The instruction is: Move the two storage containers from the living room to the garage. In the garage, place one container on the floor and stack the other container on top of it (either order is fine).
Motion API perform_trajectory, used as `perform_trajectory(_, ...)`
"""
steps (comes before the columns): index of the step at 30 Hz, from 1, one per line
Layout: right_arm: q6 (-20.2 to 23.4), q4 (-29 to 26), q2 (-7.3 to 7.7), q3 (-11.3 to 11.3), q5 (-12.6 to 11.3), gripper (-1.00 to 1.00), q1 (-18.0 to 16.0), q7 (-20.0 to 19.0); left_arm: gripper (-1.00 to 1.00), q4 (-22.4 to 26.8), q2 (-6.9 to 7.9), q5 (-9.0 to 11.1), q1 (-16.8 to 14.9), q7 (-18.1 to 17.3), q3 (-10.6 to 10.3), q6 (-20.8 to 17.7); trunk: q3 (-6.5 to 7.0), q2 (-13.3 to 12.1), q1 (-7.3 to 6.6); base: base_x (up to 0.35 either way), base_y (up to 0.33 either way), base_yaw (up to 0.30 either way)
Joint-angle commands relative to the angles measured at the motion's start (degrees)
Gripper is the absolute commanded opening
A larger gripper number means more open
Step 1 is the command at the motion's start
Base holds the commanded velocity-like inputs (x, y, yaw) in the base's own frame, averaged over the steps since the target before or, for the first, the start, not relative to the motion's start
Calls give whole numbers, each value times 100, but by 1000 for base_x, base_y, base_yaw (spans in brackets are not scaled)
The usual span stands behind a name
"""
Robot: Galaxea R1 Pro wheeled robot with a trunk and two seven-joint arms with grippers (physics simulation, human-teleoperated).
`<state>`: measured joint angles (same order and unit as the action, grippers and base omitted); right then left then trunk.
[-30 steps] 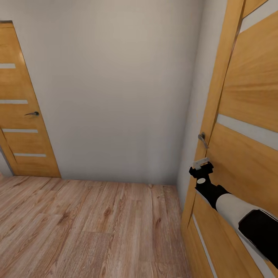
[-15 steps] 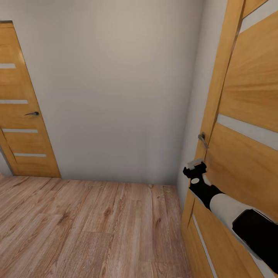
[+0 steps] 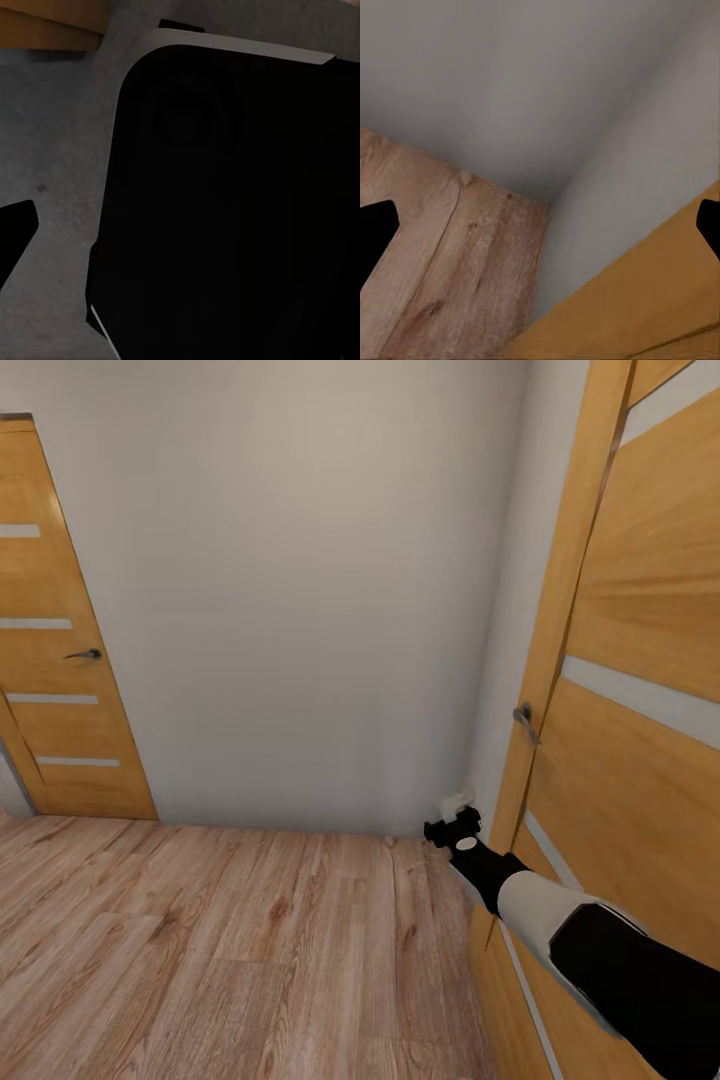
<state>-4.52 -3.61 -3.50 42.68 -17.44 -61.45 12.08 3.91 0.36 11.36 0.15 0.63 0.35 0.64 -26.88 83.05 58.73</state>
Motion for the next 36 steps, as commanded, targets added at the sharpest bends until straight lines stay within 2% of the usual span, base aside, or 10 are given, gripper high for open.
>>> perform_trajectory(1, -24, 31, -12, 52, -76, 100, 0, -66, 100, 7, 0, 33, 2, 7, 0, 7, -5, 3, 0, 0, 0, 0)
perform_trajectory(3, -29, 97, -88, 57, -113, 100, 148, -306, 100, 5, 1, 33, 1, 7, 0, 7, -5, 3, 0, 0, 0, 0)
perform_trajectory(6, -34, 125, -212, 66, -91, 100, 777, -524, 100, 5, 2, 33, 1, 8, 0, 7, -5, 3, 0, 0, 0, 0)
perform_trajectory(11, -79, 131, -206, 107, -49, 100, 1346, -752, 100, 8, 0, 33, 0, 8, 0, 7, -5, 3, 0, 0, 0, 0)
perform_trajectory(16, -65, 139, -198, 117, -68, 100, 1550, -921, 100, 6, 1, 33, 2, 8, 0, 7, -5, 3, 0, 0, 0, 0)
perform_trajectory(20, -13, 365, -248, 139, -59, 100, 1627, -1108, 100, 6, 5, 33, 3, 8, 0, 7, -5, 3, 0, 0, 0, 0)
perform_trajectory(23, -10, 457, -255, 143, -29, 100, 1824, -1290, 100, 7, 7, 32, 3, 8, 0, 7, -5, 3, 0, 0, 0, 0)
perform_trajectory(30, -26, 508, -258, 144, -8, 100, 2001, -1394, 100, 8, 8, 33, 3, 8, 0, 7, -5, 3, 0, 0, 0, 0)
perform_trajectory(33, -14, 509, -259, 144, -3, 100, 2171, -1428, 100, 6, 8, 33, 2, 8, 0, 7, -5, 3, 0, 0, 0, 0)
perform_trajectory(36, -8, 510, -237, 144, 88, 100, 2510, -1489, 100, 6, 8, 31, 1, 8, 0, 7, -5, 3, 0, 0, 0, 0)
